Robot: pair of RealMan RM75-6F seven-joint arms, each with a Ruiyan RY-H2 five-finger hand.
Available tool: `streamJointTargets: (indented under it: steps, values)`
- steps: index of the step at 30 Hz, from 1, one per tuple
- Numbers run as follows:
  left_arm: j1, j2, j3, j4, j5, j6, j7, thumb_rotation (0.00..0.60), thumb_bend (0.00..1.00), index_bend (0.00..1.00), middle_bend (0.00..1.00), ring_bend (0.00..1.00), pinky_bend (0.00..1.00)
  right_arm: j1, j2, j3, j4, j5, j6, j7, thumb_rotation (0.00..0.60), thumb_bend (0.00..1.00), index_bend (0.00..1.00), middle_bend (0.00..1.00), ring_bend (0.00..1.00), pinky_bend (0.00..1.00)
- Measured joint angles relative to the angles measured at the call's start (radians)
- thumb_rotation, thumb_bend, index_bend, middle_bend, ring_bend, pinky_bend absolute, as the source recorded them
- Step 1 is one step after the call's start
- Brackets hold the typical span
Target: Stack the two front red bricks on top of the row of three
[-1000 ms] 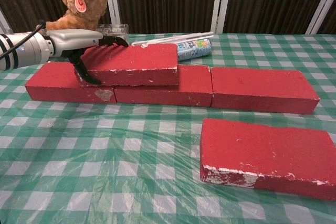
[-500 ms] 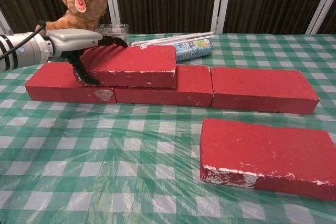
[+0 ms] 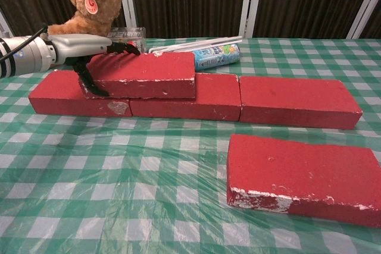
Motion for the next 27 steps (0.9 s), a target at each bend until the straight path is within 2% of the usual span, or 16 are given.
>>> streamJointTargets:
  steps: [3,6,11,27]
  values:
    - [0.001,0.0,0.002,0.004,0.001,0.003,-0.005,0.6,0.29,0.06,0.21,0.04,0.13,0.0,0.001,-0.001,-0.004,0.001,-0.003,-0.003,0.6,0.15,0.0,0.0,0.0,0.0]
    - [0.003,-0.003,0.004,0.011,0.007,0.013,-0.003,0.6,0.29,0.0,0.19,0.01,0.12,0.0,0.0,-0.001,-0.005,0.004,-0.003,-0.008,0.6,0.15,0.0,0.0,0.0,0.0]
    - [0.004,-0.004,0.01,0.018,0.014,0.015,-0.009,0.6,0.29,0.0,0.14,0.0,0.1,-0.001,-0.003,-0.001,-0.008,0.006,-0.003,-0.015,0.6,0.15,0.0,0.0,0.0,0.0]
    - [0.004,0.0,0.015,0.014,0.016,0.012,-0.021,0.6,0.28,0.0,0.09,0.0,0.09,-0.002,-0.002,-0.001,-0.009,0.0,0.004,-0.01,0.6,0.15,0.0,0.0,0.0,0.0]
